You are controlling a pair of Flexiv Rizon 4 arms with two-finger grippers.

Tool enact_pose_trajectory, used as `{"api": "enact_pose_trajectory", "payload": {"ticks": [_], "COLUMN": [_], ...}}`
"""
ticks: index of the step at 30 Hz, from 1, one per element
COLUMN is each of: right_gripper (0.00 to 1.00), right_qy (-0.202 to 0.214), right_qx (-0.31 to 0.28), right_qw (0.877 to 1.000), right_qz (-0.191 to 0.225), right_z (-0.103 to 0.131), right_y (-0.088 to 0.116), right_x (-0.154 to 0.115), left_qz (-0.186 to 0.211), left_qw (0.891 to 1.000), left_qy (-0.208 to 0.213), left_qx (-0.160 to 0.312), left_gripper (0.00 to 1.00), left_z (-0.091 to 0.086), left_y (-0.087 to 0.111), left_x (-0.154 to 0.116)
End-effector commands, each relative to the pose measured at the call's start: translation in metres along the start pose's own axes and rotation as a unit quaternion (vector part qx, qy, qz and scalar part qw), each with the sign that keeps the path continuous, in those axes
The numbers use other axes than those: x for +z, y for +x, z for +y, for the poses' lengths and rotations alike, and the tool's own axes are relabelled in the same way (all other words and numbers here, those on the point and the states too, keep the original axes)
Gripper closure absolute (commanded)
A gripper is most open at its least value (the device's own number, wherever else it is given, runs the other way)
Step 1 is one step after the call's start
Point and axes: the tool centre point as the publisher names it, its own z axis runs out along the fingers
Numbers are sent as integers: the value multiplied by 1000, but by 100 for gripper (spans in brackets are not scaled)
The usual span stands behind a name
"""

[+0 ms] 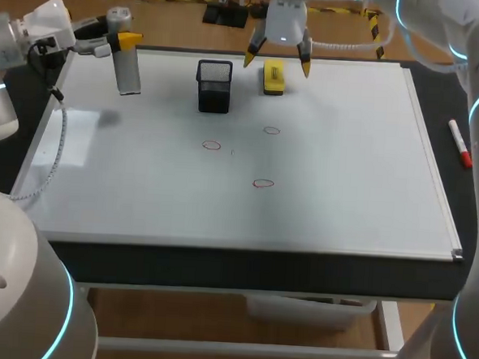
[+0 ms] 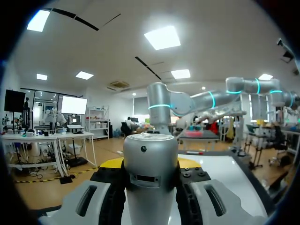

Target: Pick up the inspection probe, press it on each red-marked spot on the whiteboard one by one, put down the probe, pick up the eraser, and wipe off all the red marks.

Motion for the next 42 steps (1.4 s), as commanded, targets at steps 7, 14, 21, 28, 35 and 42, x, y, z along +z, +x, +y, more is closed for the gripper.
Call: {"api": "enact_pose_trajectory", "payload": {"ticks": [7, 14, 21, 28, 35, 42], "right_gripper": [0, 0, 0, 6, 0, 12], "right_qy": [-8, -8, -6, -13, -19, -23], "right_qx": [-1, -3, -6, -24, -33, -36], "right_qw": [1000, 1000, 1000, 999, 999, 999], "right_qz": [11, 17, 19, 22, 24, 27], "right_z": [-11, -15, -20, -23, -23, -25], "right_y": [-2, -4, -5, -5, -3, -2], "right_x": [11, 13, 13, 17, 22, 26], "left_qz": [-2, -2, -2, -2, -2, -2], "left_qw": [1000, 1000, 1000, 1000, 1000, 1000], "left_qy": [1, 1, 1, 1, 1, 1], "left_qx": [1, 1, 1, 1, 1, 1], "left_gripper": [100, 100, 100, 100, 100, 100], "left_z": [-1, -1, -1, -1, -1, -1], "left_y": [1, 1, 1, 1, 1, 1], "left_x": [1, 1, 1, 1, 1, 1]}}
